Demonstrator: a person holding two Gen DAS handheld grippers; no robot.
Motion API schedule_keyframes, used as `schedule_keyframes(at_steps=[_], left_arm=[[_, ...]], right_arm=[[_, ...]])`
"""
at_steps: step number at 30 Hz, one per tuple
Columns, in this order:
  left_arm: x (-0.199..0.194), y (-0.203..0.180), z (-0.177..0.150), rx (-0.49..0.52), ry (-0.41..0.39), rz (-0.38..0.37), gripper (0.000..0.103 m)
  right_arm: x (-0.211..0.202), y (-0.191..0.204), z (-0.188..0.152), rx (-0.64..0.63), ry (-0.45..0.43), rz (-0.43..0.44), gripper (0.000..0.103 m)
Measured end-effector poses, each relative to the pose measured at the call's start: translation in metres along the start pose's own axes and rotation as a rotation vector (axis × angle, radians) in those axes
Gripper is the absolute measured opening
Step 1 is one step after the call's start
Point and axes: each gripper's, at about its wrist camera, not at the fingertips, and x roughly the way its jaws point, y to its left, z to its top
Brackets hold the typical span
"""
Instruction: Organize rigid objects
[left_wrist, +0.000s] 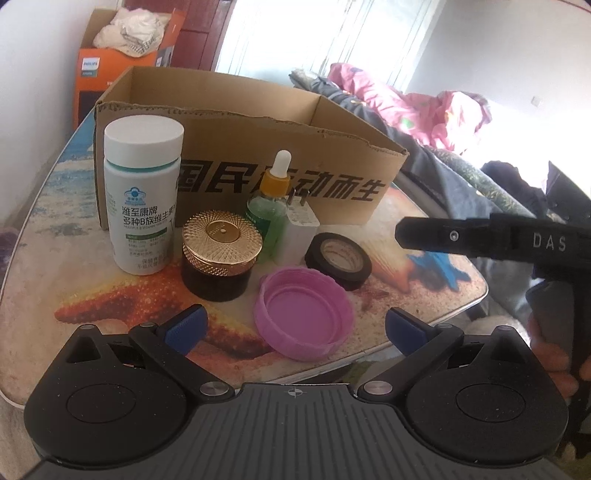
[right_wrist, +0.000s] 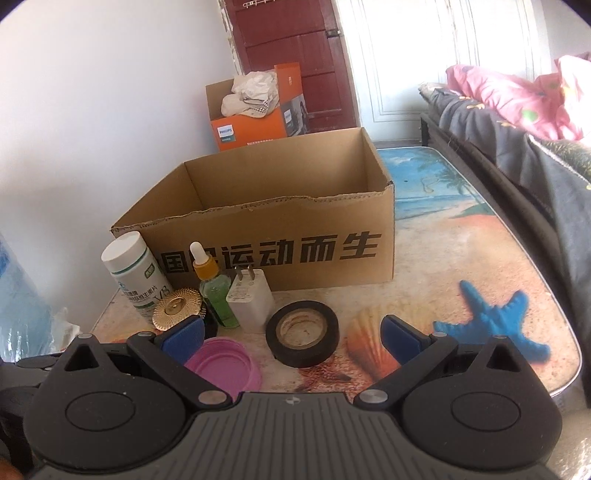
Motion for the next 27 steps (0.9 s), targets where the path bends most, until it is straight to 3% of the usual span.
schedule_keyframes(at_steps=[8, 13, 23, 27], left_arm=[[0.018, -0.018, -0.009, 0.174, 0.053, 0.107, 0.103], [0.026, -0.026, -0.016, 0.254, 0.059, 0.134, 0.101], [0.032, -0.026, -0.013, 0.249, 0.063, 0.119, 0.079], [0.035, -0.031, -0.011, 0.25, 0.063, 0.101, 0.077]], right_arm=[[0.02, 0.002, -0.011, 0.066, 0.068, 0.097, 0.096], [0.037, 0.002, -0.019, 0.114, 0.143, 0.146, 0.069], [0.047, -0.001, -0.024, 0.146, 0.178, 0.163, 0.046], [0.052, -0.006, -0.028, 0.187, 0.195, 0.181, 0.04]])
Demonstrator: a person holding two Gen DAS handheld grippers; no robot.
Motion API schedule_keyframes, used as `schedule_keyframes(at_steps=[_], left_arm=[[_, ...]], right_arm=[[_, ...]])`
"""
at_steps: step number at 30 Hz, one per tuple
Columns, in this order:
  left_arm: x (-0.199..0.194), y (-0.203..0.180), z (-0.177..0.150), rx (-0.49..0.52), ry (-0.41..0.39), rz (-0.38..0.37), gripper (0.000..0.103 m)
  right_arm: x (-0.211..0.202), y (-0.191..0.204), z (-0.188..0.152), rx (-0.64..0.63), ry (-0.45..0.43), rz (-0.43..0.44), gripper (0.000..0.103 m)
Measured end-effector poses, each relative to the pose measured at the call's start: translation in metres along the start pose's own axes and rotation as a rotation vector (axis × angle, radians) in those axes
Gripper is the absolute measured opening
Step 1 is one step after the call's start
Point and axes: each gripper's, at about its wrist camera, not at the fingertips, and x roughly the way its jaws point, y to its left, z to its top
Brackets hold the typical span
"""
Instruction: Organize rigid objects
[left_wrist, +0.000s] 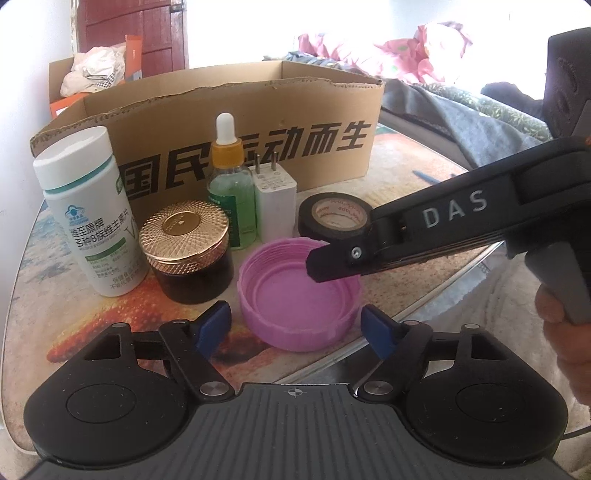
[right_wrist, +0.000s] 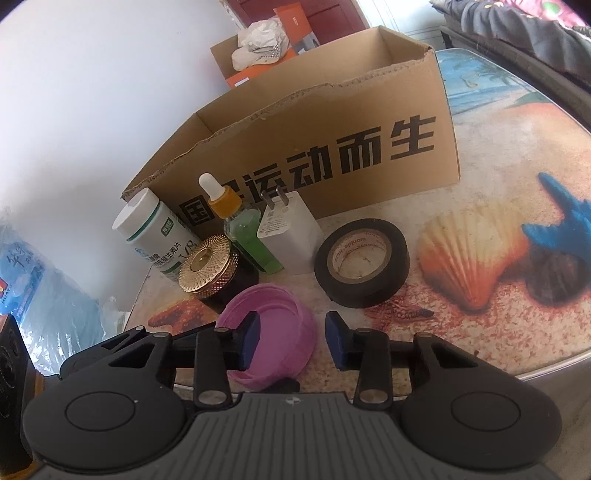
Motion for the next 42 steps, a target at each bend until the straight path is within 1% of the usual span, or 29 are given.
schedule_keyframes(at_steps=[5, 9, 13, 18, 21, 28, 29, 31, 32, 35, 39, 42], left_arm=[[0.002, -0.006, 0.0, 0.006, -0.003, -0.01, 0.077], [0.002, -0.008, 0.001, 0.002, -0.006, -0.031, 0.076], [0.001, -0.008, 0.001, -0.004, -0.013, -0.034, 0.076], [-0.008, -0.005, 0.003, -0.011, -0.038, -0.011, 0.076], [-0.011, -0.004, 0.004, -0.006, -0.04, 0.005, 0.078], [-0.002, -0.005, 0.006, 0.004, -0.019, 0.015, 0.079], [0.0, -0.004, 0.007, 0.002, -0.013, 0.017, 0.078], [0.004, -0.003, 0.007, -0.004, -0.008, 0.008, 0.077], [0.005, -0.003, 0.007, -0.005, -0.007, 0.003, 0.074], [0.008, -0.002, 0.008, -0.002, -0.004, 0.002, 0.073], [0.012, -0.003, 0.011, 0.015, 0.012, -0.001, 0.075], [0.015, -0.003, 0.013, 0.028, 0.009, 0.003, 0.075]], right_arm=[[-0.001, -0.003, -0.003, 0.024, 0.001, 0.018, 0.04], [-0.004, -0.004, -0.004, 0.021, -0.002, 0.016, 0.04], [-0.007, -0.006, -0.005, 0.023, -0.012, 0.008, 0.04], [-0.021, -0.011, -0.004, 0.021, -0.041, 0.001, 0.04], [-0.024, -0.012, -0.004, 0.013, -0.052, -0.001, 0.04], [-0.012, -0.005, -0.002, -0.036, -0.032, -0.007, 0.04], [-0.009, -0.005, -0.002, -0.04, -0.027, -0.011, 0.04], [-0.004, -0.006, -0.002, -0.04, -0.014, -0.012, 0.034], [-0.003, -0.006, -0.002, -0.041, -0.014, -0.009, 0.03], [0.0, -0.007, 0.0, -0.05, -0.01, -0.011, 0.025], [0.003, -0.007, 0.003, -0.064, -0.003, -0.008, 0.024], [0.006, -0.004, 0.004, -0.086, 0.005, -0.013, 0.024]])
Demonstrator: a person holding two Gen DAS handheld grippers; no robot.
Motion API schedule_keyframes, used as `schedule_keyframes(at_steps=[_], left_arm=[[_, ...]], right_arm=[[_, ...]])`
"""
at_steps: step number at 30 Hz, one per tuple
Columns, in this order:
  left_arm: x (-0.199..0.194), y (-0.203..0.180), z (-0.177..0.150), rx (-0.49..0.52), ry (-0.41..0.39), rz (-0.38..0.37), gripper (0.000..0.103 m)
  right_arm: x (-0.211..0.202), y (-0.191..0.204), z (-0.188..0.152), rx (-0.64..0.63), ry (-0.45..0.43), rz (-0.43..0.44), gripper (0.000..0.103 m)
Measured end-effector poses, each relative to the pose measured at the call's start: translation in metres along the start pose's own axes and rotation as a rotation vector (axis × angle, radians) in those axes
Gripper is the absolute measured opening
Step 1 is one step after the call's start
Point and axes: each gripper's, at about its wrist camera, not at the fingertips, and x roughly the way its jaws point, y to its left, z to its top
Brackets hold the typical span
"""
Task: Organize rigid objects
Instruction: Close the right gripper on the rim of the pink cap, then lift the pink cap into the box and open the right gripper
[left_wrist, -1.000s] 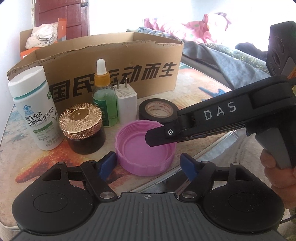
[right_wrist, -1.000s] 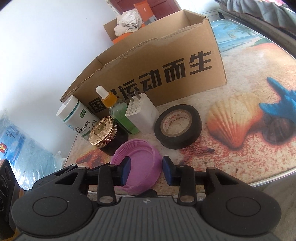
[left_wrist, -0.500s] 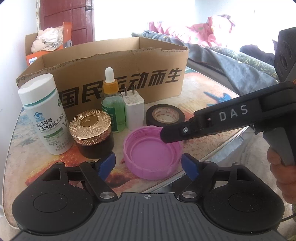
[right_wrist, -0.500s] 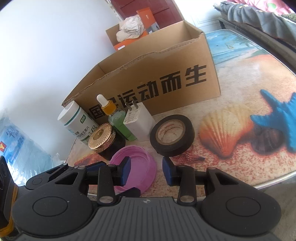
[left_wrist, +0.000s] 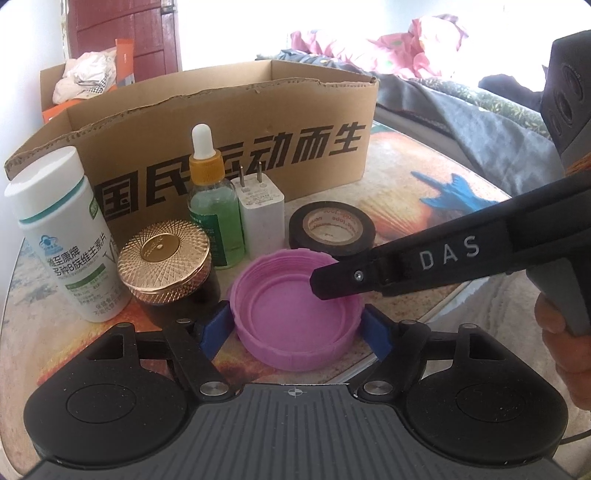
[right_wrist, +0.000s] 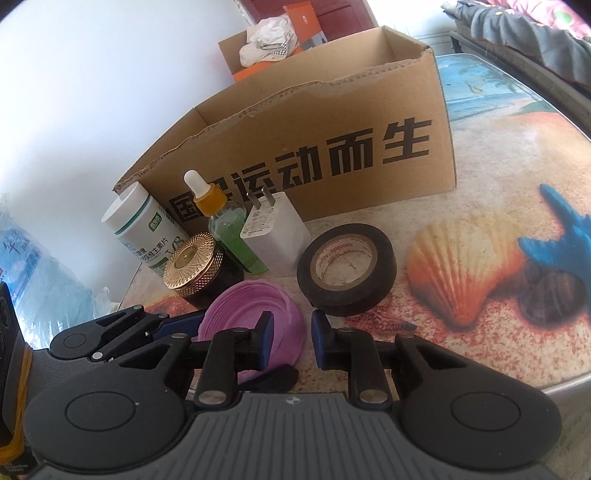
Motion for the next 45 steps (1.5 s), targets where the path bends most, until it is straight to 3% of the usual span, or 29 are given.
schedule_keyframes(at_steps=[12, 20, 28, 32, 35, 37, 45], left_arm=[[-0.003, 0.0, 0.0, -0.025, -0.032, 0.011, 0.074], [-0.044, -0.009, 0.013, 0.01, -0.138, 0.049, 0.074], [-0.09, 0.006, 0.073, 0.046, -0.306, 0.126, 0.074], [-0.09, 0.024, 0.114, 0.045, -0.329, 0.155, 0.074], [-0.077, 0.042, 0.139, 0.04, -0.292, 0.168, 0.074], [-0.062, 0.061, 0.153, -0.003, -0.24, 0.138, 0.074], [0.011, 0.131, 0.17, -0.209, 0.055, 0.012, 0.074]], right_arm=[[-0.002, 0.011, -0.001, -0.046, -0.012, -0.021, 0.024], [-0.041, 0.036, 0.006, -0.11, -0.109, -0.015, 0.024], [-0.083, 0.085, 0.06, -0.287, -0.293, 0.011, 0.024], [-0.08, 0.1, 0.106, -0.349, -0.312, 0.032, 0.024], [-0.059, 0.103, 0.145, -0.343, -0.252, 0.057, 0.024], [-0.04, 0.102, 0.168, -0.335, -0.194, 0.057, 0.024], [0.062, 0.068, 0.224, -0.203, 0.108, 0.099, 0.024]])
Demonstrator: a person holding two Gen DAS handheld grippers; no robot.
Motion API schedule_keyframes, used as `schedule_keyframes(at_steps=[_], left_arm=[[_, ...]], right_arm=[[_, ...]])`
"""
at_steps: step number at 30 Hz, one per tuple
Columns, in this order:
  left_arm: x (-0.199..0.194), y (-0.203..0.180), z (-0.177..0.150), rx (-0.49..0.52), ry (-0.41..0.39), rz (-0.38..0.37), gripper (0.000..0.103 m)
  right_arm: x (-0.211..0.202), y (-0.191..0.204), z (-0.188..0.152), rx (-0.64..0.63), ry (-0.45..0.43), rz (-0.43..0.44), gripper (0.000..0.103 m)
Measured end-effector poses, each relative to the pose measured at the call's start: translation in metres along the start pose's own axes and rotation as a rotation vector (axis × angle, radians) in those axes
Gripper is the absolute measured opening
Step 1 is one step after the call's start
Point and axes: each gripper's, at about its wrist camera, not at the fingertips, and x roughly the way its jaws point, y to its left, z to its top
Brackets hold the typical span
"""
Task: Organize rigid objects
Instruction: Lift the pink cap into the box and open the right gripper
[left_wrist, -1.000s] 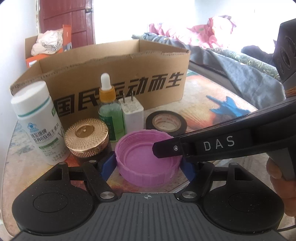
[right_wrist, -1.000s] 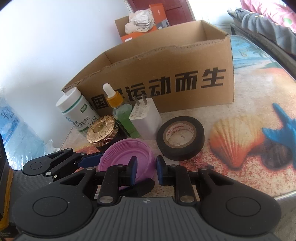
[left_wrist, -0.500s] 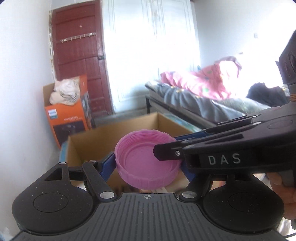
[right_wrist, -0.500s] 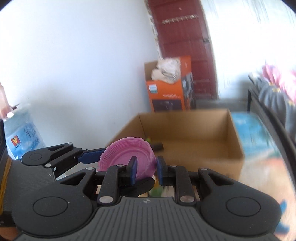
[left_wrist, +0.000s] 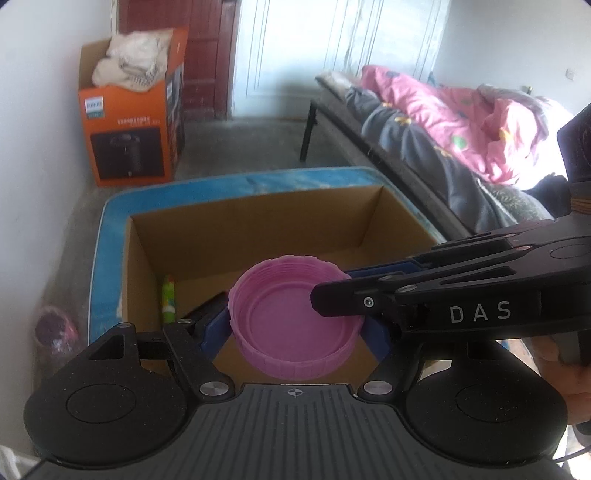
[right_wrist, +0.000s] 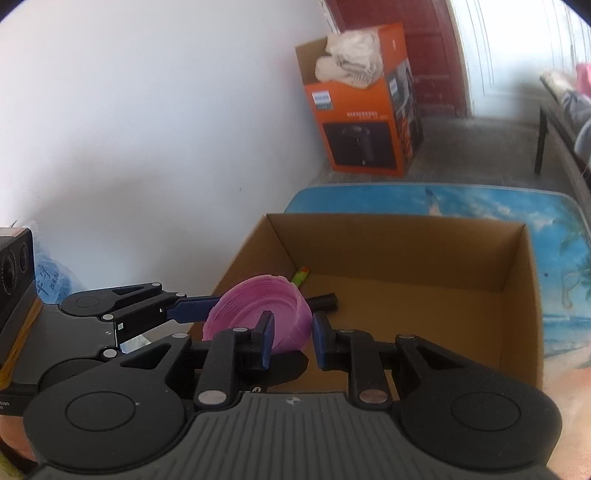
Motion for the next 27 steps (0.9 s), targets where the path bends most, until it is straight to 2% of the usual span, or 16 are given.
schedule_keyframes(at_steps=[8, 18, 23, 27], left_arm=[[0.052, 0.021, 0.012, -0.022, 0.241, -0.018, 0.074], [0.094, 0.021, 0.017, 0.002, 0.453, -0.042, 0.075], [0.095, 0.018, 0.013, 0.024, 0.491, -0.044, 0.081], [0.08, 0.018, 0.016, 0.03, 0.453, -0.029, 0.083]], right_arm=[[0.067, -0.04, 0.011, 0.059, 0.212, 0.056, 0.024], [0.114, -0.058, 0.004, 0.047, 0.404, 0.068, 0.024], [0.125, -0.059, 0.003, 0.026, 0.486, 0.099, 0.026], [0.117, -0.055, 0.004, 0.02, 0.466, 0.095, 0.027]])
